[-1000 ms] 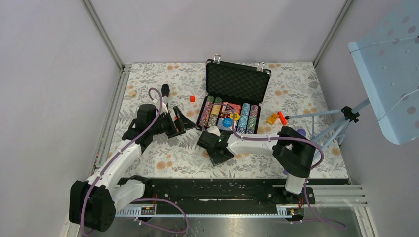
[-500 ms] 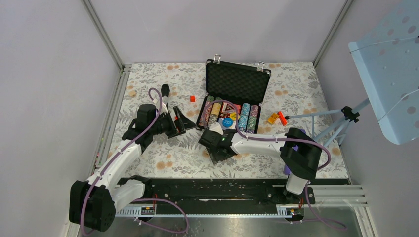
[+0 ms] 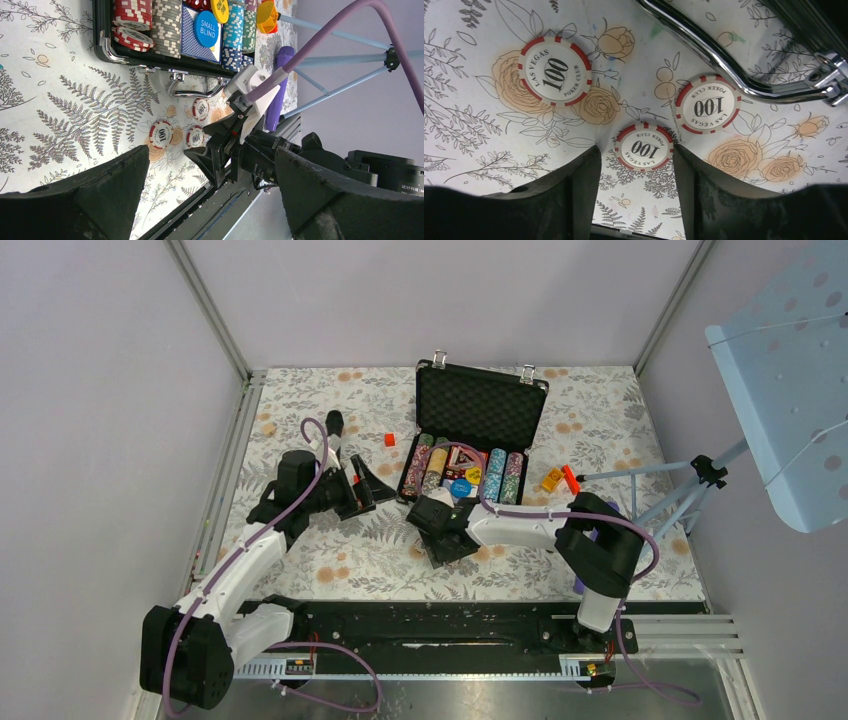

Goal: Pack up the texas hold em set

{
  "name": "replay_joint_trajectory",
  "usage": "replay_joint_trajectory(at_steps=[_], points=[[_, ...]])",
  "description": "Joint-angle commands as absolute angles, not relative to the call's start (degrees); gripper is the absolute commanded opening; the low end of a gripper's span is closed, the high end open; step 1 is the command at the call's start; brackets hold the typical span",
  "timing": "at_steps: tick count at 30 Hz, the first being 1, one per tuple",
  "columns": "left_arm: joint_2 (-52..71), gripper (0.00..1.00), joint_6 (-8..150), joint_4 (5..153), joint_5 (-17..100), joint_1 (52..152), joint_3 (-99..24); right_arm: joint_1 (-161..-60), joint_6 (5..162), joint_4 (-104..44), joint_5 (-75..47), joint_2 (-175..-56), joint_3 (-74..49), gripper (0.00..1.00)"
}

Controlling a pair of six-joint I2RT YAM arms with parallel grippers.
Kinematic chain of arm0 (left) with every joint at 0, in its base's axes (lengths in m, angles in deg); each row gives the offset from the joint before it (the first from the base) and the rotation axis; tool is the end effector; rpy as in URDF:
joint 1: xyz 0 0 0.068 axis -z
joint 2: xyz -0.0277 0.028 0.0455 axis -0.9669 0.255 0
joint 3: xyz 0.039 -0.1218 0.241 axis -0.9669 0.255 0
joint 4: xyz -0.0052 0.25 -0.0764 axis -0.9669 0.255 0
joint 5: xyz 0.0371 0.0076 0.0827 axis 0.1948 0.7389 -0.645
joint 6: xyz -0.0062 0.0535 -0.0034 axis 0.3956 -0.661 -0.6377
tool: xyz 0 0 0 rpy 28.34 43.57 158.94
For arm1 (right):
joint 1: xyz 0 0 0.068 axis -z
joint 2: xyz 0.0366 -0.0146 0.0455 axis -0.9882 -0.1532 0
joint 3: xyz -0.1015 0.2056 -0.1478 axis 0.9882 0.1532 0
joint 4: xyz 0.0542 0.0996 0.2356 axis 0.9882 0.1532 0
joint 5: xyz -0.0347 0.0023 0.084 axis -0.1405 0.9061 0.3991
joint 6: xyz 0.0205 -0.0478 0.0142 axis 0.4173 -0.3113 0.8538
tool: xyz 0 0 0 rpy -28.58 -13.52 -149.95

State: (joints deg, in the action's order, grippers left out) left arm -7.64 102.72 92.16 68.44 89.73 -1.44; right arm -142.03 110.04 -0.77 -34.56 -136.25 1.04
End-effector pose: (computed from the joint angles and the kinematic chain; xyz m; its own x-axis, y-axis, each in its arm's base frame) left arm 0.2048 -0.0741 0.2439 -0.8450 -0.3591 -0.3963 0.1267 0.5854 -0.8008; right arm 0.1722 0.2920 0.1574 -0.8289 -0.3881 -0.4029 -0.4274 0.9040 0.0085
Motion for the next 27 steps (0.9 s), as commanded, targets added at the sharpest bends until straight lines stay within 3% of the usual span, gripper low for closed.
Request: replay_joint_trajectory(at_steps=[1,15,27], points=[[-7.54,0.95,101.85,91.55,69.69,89.38,-1.98,-141.92,109.95,-0.98,-32.72,-139.44,2.15,0.60],[-7.09,0.95,101.73,91.34,69.65,89.34,-1.79,-142.80,110.36,0.14,-32.37,-139.32,2.88,0.46],[-7.43,0.95,102.08,91.11,69.61,89.36,-1.67,-142.52,109.14,-0.71,-34.05,-135.88,0.53,0.43]])
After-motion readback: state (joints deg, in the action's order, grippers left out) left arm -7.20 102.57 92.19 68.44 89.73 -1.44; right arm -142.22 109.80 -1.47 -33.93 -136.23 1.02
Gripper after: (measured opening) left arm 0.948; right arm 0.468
